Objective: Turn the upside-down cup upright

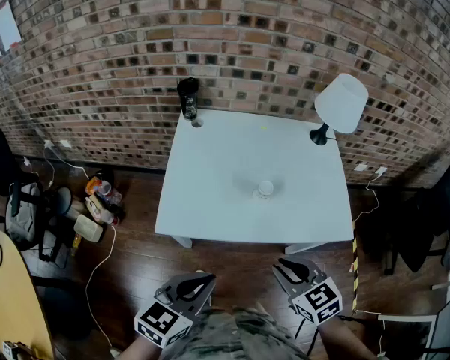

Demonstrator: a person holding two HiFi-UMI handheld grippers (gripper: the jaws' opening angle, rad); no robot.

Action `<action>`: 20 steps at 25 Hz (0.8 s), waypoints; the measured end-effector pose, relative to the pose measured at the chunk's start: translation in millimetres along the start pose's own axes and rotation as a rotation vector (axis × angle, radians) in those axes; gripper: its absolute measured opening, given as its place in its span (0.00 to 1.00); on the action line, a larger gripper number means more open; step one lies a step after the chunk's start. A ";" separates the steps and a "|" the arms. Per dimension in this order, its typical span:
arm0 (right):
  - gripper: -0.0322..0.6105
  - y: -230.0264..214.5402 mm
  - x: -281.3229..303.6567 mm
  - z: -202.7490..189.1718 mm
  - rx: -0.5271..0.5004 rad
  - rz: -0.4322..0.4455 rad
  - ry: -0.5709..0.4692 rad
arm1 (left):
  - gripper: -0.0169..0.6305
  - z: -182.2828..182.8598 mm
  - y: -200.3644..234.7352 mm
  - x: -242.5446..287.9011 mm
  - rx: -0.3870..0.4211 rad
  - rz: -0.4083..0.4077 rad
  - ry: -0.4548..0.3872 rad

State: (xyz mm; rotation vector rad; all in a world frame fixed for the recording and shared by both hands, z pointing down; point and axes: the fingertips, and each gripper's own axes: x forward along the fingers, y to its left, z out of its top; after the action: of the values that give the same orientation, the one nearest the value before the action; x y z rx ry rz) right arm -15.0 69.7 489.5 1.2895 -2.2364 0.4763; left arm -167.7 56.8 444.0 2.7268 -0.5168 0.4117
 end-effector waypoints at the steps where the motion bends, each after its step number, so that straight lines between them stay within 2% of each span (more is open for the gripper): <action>1: 0.17 -13.5 16.1 9.8 -0.012 -0.019 0.005 | 0.04 6.5 14.3 2.5 0.013 -0.018 0.006; 6: 0.26 -78.1 92.5 44.0 -0.057 -0.104 0.052 | 0.03 27.0 80.8 11.8 0.069 -0.072 0.061; 11: 0.36 -127.7 146.6 42.0 -0.135 -0.106 0.177 | 0.03 40.6 111.5 16.0 0.054 -0.042 0.040; 15: 0.43 -158.9 183.7 37.8 -0.241 -0.055 0.291 | 0.03 51.6 129.8 16.7 -0.017 0.025 -0.009; 17: 0.47 -167.8 199.8 36.7 -0.334 -0.015 0.351 | 0.03 53.7 136.5 17.6 -0.010 0.060 -0.016; 20: 0.49 -174.7 219.9 24.5 -0.482 0.073 0.470 | 0.03 53.6 145.5 20.8 -0.043 0.114 -0.025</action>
State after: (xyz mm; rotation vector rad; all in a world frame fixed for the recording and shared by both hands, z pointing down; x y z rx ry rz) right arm 39.0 -180.8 607.0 0.7560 -1.8486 0.2129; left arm -195.2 -97.3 441.6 2.6722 -0.6827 0.3903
